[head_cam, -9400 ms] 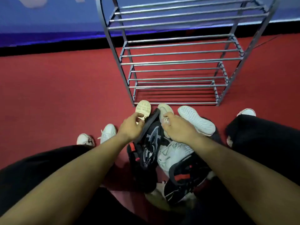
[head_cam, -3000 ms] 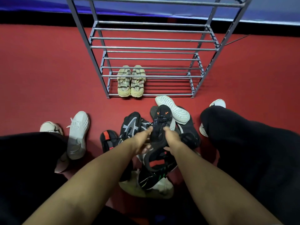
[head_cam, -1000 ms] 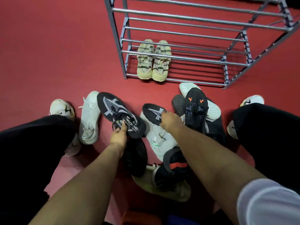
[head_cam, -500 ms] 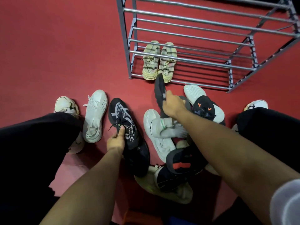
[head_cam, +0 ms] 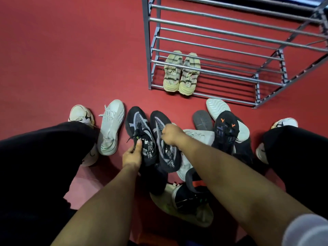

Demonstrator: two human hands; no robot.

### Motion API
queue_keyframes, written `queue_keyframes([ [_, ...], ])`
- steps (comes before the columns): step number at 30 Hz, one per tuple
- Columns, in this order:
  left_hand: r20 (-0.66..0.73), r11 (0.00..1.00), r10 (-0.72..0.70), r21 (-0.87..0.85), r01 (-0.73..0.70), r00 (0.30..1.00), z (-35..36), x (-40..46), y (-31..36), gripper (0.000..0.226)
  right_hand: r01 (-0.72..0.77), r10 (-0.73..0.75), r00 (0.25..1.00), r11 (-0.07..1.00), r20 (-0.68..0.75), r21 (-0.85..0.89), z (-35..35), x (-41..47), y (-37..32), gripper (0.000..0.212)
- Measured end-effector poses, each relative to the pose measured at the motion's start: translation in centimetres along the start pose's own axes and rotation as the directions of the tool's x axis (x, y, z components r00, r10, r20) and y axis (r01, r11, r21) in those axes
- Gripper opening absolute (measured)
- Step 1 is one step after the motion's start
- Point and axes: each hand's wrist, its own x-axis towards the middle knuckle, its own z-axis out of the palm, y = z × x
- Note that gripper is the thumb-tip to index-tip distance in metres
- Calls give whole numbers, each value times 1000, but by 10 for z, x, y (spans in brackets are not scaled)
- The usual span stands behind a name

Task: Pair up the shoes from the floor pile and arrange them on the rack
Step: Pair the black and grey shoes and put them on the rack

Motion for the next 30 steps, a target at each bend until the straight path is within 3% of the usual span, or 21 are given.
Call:
queue_keyframes([
  [1,12,1000,-14,-4,14,1000,0,1,-2,51,28,-27,1000,989,-8,144,8,-3,12,15],
  [3,13,999,-36,-3,36,999,-1,5,-7,54,97,-55,993,869,-100,486,16,-15,29,23],
  [6,45,999,-44,-24,46,998,1,3,-7,52,114,119,961,658,-252,745,24,-31,52,32],
  [8,86,998,-38,-45,42,996,1,0,-4,44,-7,213,962,640,-169,768,32,-41,67,35],
  [11,170,988,-98,-99,116,981,-1,1,-2,33,-221,219,972,751,81,622,45,-50,86,44],
  [15,246,970,-128,-170,172,961,0,-7,2,27,-222,99,970,741,224,633,48,-51,84,61],
  [19,325,940,-80,-291,180,942,-3,-21,12,28,-207,99,977,669,191,714,51,-50,83,54],
  [22,320,927,-64,-333,176,945,-4,-17,22,20,-190,109,982,552,156,812,31,-51,81,39],
  [25,327,944,-26,-303,131,945,2,-14,42,22,-163,107,986,444,129,881,4,-51,81,25],
  [28,370,973,50,-228,39,927,20,-11,67,33,-108,179,983,387,40,916,-25,-51,85,34],
  [30,422,987,58,-159,11,905,36,-18,83,28,-81,218,976,352,3,932,-46,-53,89,34],
])
